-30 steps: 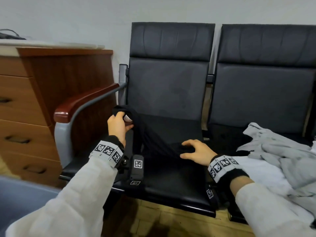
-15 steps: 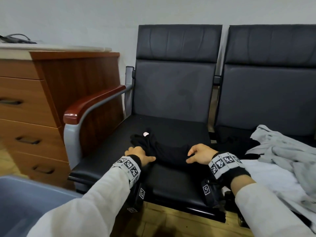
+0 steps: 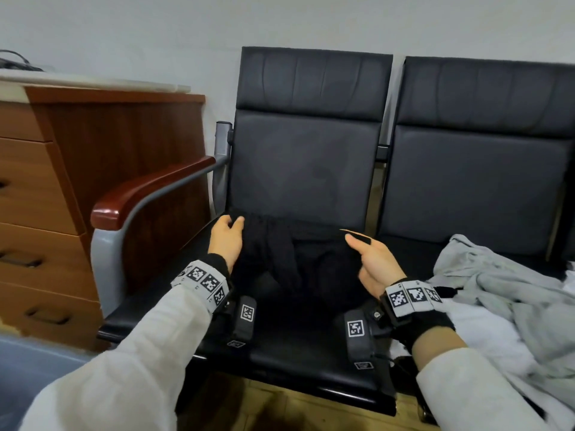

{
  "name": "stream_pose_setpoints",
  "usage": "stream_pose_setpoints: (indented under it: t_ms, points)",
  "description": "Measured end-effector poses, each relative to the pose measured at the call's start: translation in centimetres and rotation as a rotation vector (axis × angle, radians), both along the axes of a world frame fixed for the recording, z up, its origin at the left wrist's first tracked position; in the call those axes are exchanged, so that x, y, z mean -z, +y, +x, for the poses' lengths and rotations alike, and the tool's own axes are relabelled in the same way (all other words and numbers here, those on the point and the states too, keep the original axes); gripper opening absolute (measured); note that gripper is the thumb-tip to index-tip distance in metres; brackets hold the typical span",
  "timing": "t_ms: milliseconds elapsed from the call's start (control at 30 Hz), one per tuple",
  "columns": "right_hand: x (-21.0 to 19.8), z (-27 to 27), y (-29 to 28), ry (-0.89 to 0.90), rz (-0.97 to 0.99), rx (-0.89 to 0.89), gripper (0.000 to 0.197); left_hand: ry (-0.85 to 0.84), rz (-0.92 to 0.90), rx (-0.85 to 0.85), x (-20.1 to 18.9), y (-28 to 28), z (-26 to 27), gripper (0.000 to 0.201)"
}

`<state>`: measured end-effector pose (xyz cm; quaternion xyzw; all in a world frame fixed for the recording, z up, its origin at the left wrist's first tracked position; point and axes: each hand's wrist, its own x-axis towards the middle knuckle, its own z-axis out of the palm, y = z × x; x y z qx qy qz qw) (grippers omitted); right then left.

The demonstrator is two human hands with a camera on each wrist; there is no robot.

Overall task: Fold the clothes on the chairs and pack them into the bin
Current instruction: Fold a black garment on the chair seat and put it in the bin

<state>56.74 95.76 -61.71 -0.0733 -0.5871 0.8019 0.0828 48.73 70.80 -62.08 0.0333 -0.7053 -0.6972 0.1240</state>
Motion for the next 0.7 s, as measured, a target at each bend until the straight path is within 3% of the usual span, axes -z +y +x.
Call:
stream_pose_setpoints:
  t_ms: [67, 133, 200, 233, 300, 400, 433, 500, 600, 700]
  points:
    - [0.8, -0.6, -0.4, -0.051, -0.01, 0.083, 0.026, -0.071, 0.153, 0.054, 0.1, -0.2, 0.6, 0.023]
    - [1.5, -1.0, -0.2, -0.115, -0.03, 0.143, 0.026, -0.222, 0.331, 0.22, 0.6, -0.1, 1.8, 0.024]
    - [1.8, -1.4, 0.2, -0.16, -0.033, 0.159, 0.028, -0.336, 0.289, 0.379, 1.9, 0.4, 2.4, 0.066]
    - [2.0, -1.5, 0.3, -0.174, -0.033, 0.16, 0.028, -0.367, 0.198, 0.403, 2.2, 0.6, 2.8, 0.082]
    - [2.0, -1.4, 0.3, -0.178, -0.047, 0.166, 0.028, -0.371, -0.116, 0.441, 2.4, 1.4, 4.0, 0.088]
    - [1.8, -1.0, 0.4, -0.165, -0.067, 0.168, 0.02, -0.337, -0.796, 0.287, 3.3, 1.0, 4.7, 0.064]
    - [1.7, -0.8, 0.6, -0.159, -0.066, 0.175, 0.018, -0.365, -0.88, 0.213, 3.5, 0.4, 4.7, 0.052]
    - [1.5, -0.5, 1.3, -0.15, -0.06, 0.208, 0.02, -0.428, -0.79, 0.138, 4.3, -1.3, 4.2, 0.038]
    - [1.5, -0.3, 2.9, -0.125, -0.093, 0.312, 0.016, -0.372, -0.223, 0.154, 3.5, -3.0, 4.7, 0.016]
    - [1.4, -0.2, 4.8, -0.054, -0.093, 0.406, 0.015, -0.304, 0.244, 0.126, 1.2, -5.1, 5.4, 0.022]
